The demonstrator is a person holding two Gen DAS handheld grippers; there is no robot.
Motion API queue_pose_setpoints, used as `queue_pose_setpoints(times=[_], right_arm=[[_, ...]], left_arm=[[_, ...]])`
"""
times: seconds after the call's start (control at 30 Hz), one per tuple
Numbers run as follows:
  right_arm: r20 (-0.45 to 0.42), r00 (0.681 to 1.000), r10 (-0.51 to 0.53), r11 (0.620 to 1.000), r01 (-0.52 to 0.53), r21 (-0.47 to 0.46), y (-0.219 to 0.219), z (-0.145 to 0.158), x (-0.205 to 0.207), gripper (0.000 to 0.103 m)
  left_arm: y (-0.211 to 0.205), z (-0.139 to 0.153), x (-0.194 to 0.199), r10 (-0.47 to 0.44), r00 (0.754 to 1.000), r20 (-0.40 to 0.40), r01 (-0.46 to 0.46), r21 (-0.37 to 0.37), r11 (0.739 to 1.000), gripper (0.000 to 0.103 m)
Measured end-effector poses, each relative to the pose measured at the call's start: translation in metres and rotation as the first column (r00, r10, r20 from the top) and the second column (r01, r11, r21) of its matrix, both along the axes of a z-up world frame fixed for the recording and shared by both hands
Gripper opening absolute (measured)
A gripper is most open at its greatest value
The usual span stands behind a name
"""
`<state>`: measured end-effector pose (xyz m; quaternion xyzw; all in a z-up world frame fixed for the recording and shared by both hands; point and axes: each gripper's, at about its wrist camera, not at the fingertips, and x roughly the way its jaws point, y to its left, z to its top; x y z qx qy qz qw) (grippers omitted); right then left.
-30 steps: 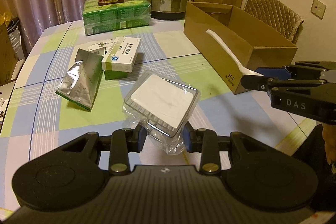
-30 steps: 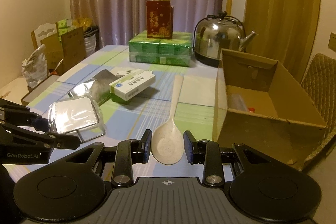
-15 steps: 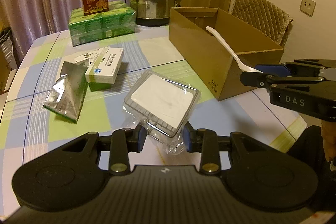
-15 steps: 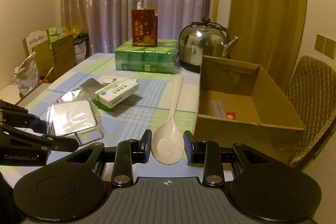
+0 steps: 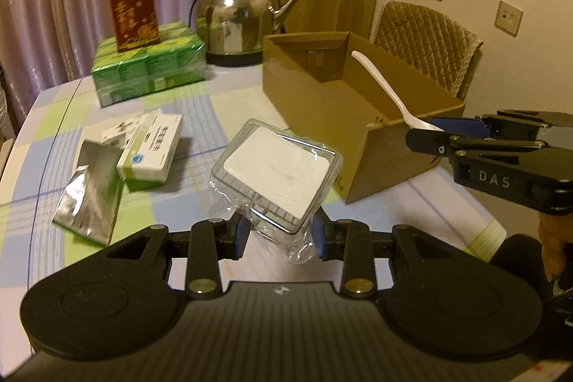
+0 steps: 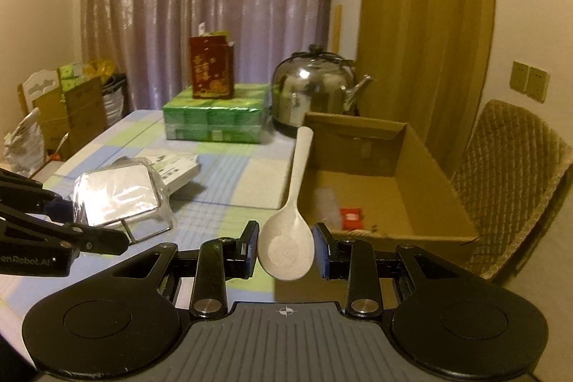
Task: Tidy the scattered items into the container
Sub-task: 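Carry the plastic tray and spoon over the cardboard box with both grippers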
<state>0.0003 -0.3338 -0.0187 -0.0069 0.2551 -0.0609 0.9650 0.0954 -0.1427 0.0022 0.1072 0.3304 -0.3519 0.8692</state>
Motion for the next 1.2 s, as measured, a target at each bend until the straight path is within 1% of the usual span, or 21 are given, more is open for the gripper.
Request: queue_pose_setpoints(times=[0.3, 0.5, 0.77, 0.9, 1.2], right_arm=[[0.023, 0.997, -0.068, 0.998, 0.069, -0.015, -0.044, 0.010, 0.009, 0.029], [0.021, 0.995, -0.098, 0.995, 0.099, -0.019, -0.078, 0.014, 0.025, 0.029], [-0.009, 0.993, -0.117, 0.993, 0.117, -0.002, -0.119, 0.007, 0.050, 0.029], [-0.034, 0.994, -0.107, 0.994, 0.107, -0.004, -0.131, 0.000, 0.061, 0.029], [-0.090, 0.992, -0.088, 0.996, 0.087, -0.007, -0.150, -0.020, 0.081, 0.029]], left_arm=[[-0.054, 0.020, 0.009, -0.081, 0.996, 0.044, 0.082, -0.019, 0.996, 0.030], [-0.094, 0.026, 0.016, -0.135, 0.989, 0.058, 0.137, -0.024, 0.990, 0.030], [-0.145, 0.020, 0.037, -0.195, 0.979, 0.052, 0.195, 0.004, 0.981, 0.030], [-0.168, 0.013, 0.051, -0.234, 0.971, 0.042, 0.234, 0.024, 0.972, 0.030], [-0.210, -0.016, 0.079, -0.322, 0.947, -0.007, 0.320, 0.118, 0.940, 0.030]])
